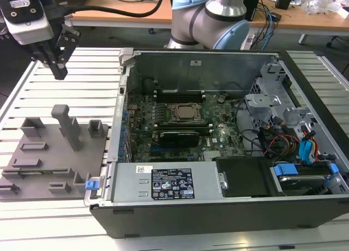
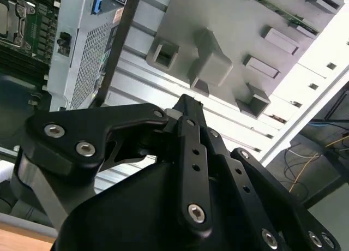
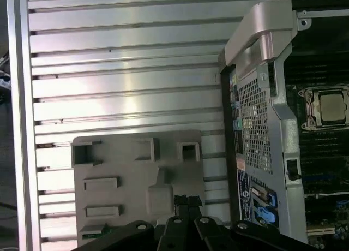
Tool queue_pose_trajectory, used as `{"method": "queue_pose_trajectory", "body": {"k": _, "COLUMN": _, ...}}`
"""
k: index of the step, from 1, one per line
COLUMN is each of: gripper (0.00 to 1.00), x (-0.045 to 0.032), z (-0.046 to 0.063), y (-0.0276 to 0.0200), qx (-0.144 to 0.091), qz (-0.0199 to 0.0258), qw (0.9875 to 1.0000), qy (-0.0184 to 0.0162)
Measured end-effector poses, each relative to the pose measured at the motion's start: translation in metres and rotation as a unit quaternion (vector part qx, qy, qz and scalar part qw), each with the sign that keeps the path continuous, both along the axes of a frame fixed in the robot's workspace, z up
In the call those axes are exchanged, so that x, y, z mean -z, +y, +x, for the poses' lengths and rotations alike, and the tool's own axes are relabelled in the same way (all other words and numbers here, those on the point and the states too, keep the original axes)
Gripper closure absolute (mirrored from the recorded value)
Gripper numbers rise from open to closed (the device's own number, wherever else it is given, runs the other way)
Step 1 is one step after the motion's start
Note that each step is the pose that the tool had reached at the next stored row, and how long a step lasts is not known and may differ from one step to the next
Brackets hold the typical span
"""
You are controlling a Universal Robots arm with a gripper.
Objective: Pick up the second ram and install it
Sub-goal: 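Reach for the second ram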
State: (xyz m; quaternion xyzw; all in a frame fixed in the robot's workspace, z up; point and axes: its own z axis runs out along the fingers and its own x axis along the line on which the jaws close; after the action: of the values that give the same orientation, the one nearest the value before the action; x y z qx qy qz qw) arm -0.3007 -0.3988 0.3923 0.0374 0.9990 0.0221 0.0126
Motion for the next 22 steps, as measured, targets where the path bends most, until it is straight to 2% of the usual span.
{"method": "queue_pose_trajectory", "body": {"k": 6, "gripper": 0.89, "x": 0.0003, "z": -0.02, "y": 0.0, "qx": 0.0, "qz": 0.0, "qw": 1.0, "qy": 0.0}}
{"method": "queue_pose_trajectory", "body": {"k": 7, "gripper": 0.89, "x": 0.0004, "z": -0.027, "y": 0.0, "qx": 0.0, "qz": 0.0, "qw": 1.0, "qy": 0.0}}
{"method": "queue_pose_trajectory", "body": {"k": 10, "gripper": 0.89, "x": 0.0006, "z": -0.034, "y": 0.0, "qx": 0.0, "qz": 0.0, "qw": 1.0, "qy": 0.0}}
{"method": "queue_pose_trajectory", "body": {"k": 14, "gripper": 0.89, "x": 0.0011, "z": -0.053, "y": 0.0, "qx": 0.0, "qz": 0.0, "qw": 1.0, "qy": 0.0}}
{"method": "queue_pose_trajectory", "body": {"k": 16, "gripper": 0.89, "x": 0.0015, "z": -0.058, "y": 0.0, "qx": 0.0, "qz": 0.0, "qw": 1.0, "qy": 0.0}}
{"method": "queue_pose_trajectory", "body": {"k": 17, "gripper": 0.89, "x": 0.0017, "z": -0.063, "y": -0.0014, "qx": 0.0, "qz": 0.0, "qw": 1.0, "qy": 0.0}}
{"method": "queue_pose_trajectory", "body": {"k": 18, "gripper": 0.89, "x": 0.002, "z": -0.067, "y": -0.0076, "qx": 0.0, "qz": 0.0, "qw": 1.0, "qy": 0.0}}
{"method": "queue_pose_trajectory", "body": {"k": 20, "gripper": 0.89, "x": 0.0023, "z": -0.068, "y": -0.018, "qx": -0.001, "qz": 0.0001, "qw": 1.0, "qy": -0.0001}}
{"method": "queue_pose_trajectory", "body": {"k": 21, "gripper": 0.89, "x": 0.0024, "z": -0.069, "y": -0.0211, "qx": -0.002, "qz": 0.0, "qw": 1.0, "qy": 0.0}}
{"method": "queue_pose_trajectory", "body": {"k": 22, "gripper": 0.89, "x": 0.0026, "z": -0.069, "y": -0.0269, "qx": -0.002, "qz": 0.0, "qw": 1.0, "qy": 0.0}}
